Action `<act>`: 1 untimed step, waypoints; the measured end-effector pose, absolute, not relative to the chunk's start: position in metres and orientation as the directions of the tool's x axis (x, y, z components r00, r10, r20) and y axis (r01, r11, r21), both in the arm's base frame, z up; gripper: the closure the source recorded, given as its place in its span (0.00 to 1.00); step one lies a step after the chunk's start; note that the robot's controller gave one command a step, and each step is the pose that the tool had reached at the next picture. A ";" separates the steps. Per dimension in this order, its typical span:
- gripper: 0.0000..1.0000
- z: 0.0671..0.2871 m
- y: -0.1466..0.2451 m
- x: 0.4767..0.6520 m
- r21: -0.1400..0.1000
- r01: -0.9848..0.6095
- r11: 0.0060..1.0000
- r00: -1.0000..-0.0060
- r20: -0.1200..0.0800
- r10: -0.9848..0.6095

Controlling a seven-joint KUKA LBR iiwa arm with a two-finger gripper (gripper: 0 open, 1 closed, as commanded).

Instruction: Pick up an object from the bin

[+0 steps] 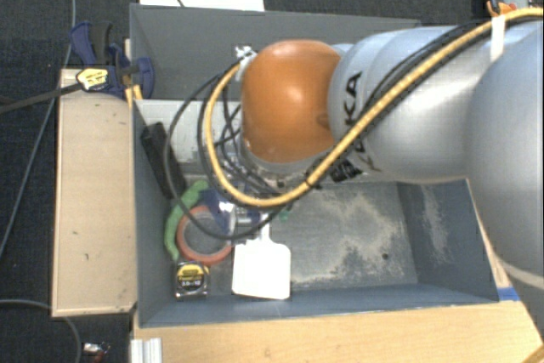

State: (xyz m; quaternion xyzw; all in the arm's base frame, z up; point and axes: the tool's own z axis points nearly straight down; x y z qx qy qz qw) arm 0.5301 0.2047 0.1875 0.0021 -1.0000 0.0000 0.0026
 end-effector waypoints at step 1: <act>0.00 0.192 0.203 0.532 0.002 0.003 1.000 -1.000 -0.002 0.003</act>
Offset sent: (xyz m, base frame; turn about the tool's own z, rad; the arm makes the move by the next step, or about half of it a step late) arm -0.0417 0.0117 -0.1175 -0.6958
